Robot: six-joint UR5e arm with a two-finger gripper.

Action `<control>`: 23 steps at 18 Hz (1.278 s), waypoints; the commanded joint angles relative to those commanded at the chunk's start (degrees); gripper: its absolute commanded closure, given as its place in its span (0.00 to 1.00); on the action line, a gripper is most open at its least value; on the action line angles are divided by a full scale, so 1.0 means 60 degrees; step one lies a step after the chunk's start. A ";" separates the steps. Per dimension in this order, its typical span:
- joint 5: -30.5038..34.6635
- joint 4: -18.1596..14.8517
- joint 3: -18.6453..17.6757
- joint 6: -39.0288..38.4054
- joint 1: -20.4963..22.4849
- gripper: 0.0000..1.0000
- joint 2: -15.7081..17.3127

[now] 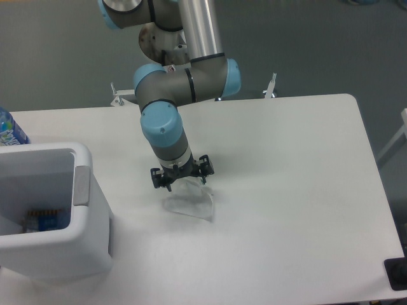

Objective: Place the trash in the trash can
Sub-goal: 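Lower the gripper onto the wrapper and close on it, then lift the wrapper and carry it over the trash bin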

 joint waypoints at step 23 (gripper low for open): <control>0.0308 -0.0191 0.0964 0.0001 0.0103 0.97 0.0146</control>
